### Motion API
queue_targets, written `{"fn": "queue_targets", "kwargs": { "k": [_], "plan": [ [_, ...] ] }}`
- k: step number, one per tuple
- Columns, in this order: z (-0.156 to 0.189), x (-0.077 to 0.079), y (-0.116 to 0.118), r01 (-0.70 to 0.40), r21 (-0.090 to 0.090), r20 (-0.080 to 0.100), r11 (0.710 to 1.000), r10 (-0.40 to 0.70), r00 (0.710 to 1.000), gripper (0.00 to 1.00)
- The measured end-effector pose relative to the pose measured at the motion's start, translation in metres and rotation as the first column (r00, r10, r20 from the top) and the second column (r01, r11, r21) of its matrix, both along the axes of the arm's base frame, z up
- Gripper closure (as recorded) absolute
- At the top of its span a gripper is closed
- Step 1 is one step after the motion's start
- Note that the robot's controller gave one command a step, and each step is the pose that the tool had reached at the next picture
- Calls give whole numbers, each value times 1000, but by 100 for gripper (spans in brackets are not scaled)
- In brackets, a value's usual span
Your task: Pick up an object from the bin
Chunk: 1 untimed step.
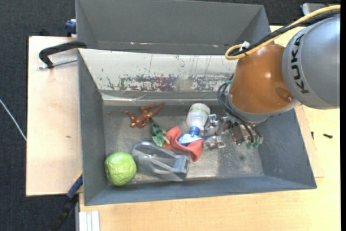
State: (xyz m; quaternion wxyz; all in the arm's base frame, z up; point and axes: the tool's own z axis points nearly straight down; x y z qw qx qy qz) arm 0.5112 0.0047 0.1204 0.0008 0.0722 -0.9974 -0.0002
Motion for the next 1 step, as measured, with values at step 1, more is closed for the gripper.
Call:
{"fn": "queue_targets", "kwargs": {
  "k": [1],
  "plan": [
    [38, -12, -19, 47, 1, 7, 999, -47, 999, 100]
  ]
}}
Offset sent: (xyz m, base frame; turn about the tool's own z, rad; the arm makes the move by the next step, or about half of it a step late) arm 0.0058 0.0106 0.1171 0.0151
